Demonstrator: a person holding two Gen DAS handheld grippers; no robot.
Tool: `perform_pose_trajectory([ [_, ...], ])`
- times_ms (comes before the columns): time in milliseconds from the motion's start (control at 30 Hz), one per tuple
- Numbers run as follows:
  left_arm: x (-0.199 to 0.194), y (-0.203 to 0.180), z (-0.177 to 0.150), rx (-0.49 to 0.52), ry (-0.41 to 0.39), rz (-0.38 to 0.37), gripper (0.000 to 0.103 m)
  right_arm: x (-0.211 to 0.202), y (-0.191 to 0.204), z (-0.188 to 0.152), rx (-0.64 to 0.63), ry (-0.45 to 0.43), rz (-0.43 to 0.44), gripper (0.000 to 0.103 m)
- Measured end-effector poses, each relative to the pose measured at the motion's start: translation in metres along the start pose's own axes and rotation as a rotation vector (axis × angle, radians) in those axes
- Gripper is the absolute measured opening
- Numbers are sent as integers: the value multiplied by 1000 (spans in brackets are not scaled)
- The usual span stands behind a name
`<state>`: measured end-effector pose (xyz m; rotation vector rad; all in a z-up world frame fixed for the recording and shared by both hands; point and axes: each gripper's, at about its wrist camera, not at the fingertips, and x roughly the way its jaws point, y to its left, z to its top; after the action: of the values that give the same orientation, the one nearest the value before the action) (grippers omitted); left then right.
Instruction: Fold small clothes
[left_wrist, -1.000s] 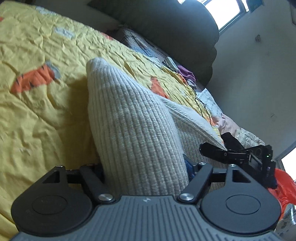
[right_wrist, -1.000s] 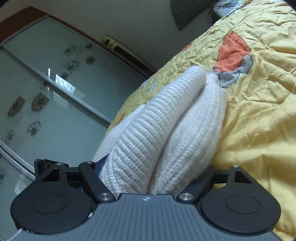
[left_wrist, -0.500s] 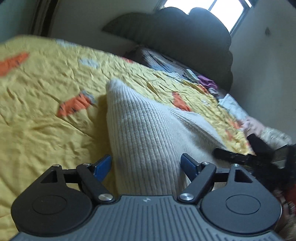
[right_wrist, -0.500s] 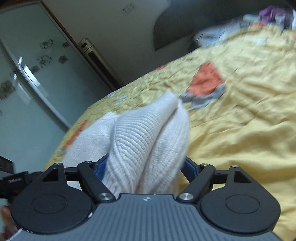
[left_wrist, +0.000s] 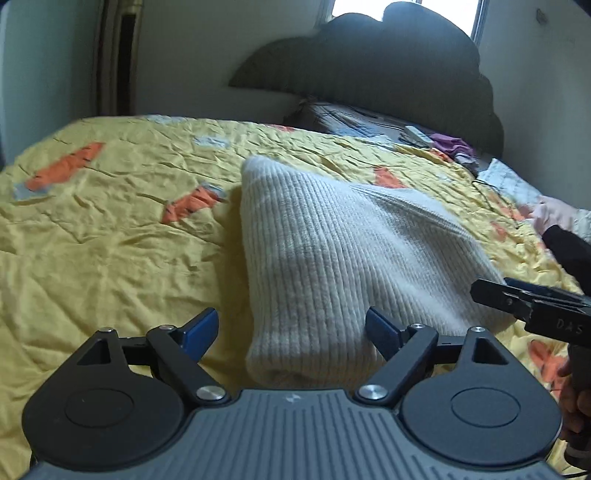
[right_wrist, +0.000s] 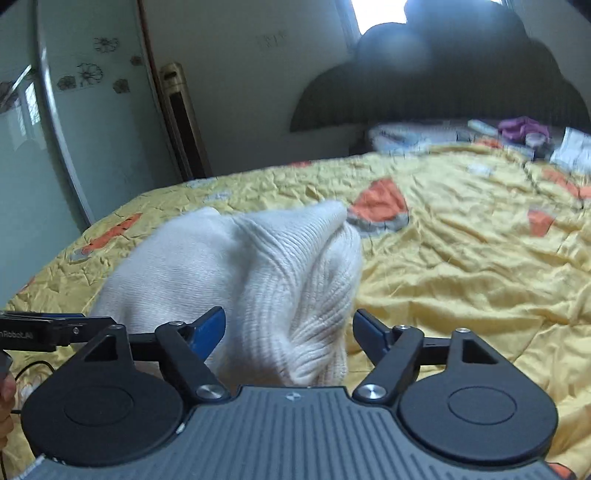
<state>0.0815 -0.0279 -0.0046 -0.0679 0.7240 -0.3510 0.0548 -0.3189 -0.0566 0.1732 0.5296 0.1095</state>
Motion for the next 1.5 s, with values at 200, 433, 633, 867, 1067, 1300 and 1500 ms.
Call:
perform_pose_trajectory([
  [200,-7,-21,-25,11,28,40,87,13,-14,-20,149,92,-10,91],
  [433,-9,-32,-42,41,35,109,88,-5,-4,-25,148,126,-65,103],
  [633,-11,-35,-55,34,41,162,88,-17,13,-35,77,166,-53,103],
  [867,-14,-32,-67,25,67,170,88,-28,27,-44,37,191,-38,103],
  [1067,-18,-31,-74,26,58,189,89,-29,35,-53,12,209,-37,103],
  [1300,-21,-27,-79,14,32,201,92,-27,37,-61,-8,224,-59,103],
  [1500,-17,-29,-86,39,3,219,99,-23,37,-66,-21,207,-91,103],
])
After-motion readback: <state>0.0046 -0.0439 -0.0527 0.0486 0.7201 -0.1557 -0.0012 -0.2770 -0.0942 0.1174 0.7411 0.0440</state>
